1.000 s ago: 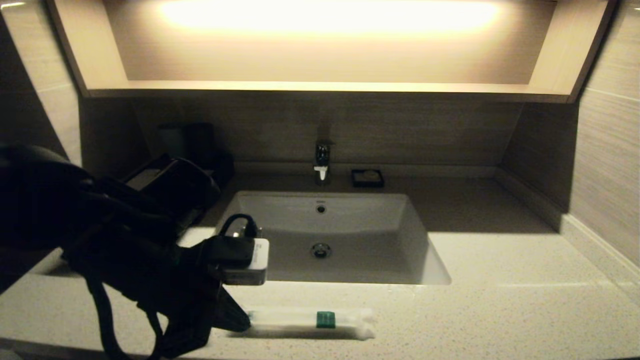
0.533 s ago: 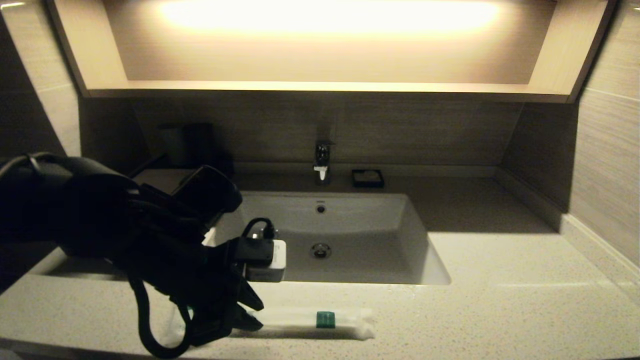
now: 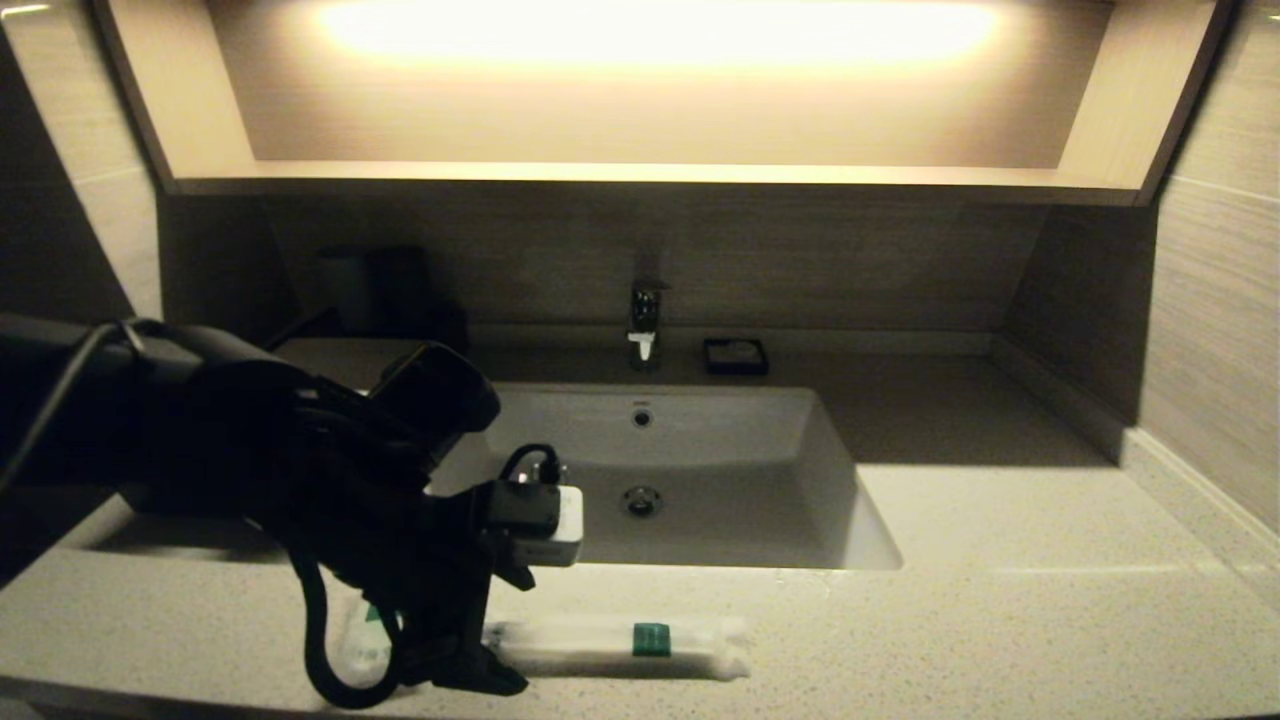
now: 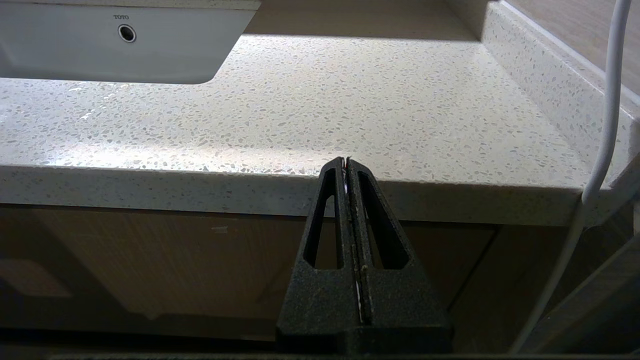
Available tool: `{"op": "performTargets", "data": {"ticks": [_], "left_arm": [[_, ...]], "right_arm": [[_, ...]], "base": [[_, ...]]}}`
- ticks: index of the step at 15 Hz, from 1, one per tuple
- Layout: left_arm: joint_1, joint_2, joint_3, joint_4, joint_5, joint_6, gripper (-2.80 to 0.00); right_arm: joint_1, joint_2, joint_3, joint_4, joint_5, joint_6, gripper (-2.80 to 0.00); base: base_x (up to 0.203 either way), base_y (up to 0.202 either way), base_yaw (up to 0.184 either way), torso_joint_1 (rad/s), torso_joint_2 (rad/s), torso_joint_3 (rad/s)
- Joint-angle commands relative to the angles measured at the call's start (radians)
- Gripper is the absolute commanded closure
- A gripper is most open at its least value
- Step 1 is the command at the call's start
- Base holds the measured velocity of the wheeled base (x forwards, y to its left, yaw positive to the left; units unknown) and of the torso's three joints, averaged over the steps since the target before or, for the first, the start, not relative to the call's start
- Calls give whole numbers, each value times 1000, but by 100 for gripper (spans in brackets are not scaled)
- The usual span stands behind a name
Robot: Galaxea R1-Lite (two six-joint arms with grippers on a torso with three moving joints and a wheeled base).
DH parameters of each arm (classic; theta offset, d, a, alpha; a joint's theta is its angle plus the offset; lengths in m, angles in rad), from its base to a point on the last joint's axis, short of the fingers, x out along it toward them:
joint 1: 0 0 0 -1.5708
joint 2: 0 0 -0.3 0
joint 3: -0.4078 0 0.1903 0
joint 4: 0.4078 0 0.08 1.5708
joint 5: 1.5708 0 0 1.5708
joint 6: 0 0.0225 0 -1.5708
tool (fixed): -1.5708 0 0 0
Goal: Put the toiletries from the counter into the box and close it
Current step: Pick up the bathroom toiletry
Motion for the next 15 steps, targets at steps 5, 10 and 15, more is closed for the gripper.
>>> {"op": "performTargets", "data": {"ticks": [5,10,15], "left_arm": [[1,15,-2,-4,-4,3,-280],[0,29,-31,34,-9,-11,-280],[3,65,-133,195,-15,-34,-280]], "right_arm": [[0,0,2,0,1,0,0],[0,1,2,0,1,0,0],[0,-1,2,0,1,0,0]], "base": [[0,0,0,0,0,0],[0,0,0,0,0,0],[0,0,0,0,0,0]]}}
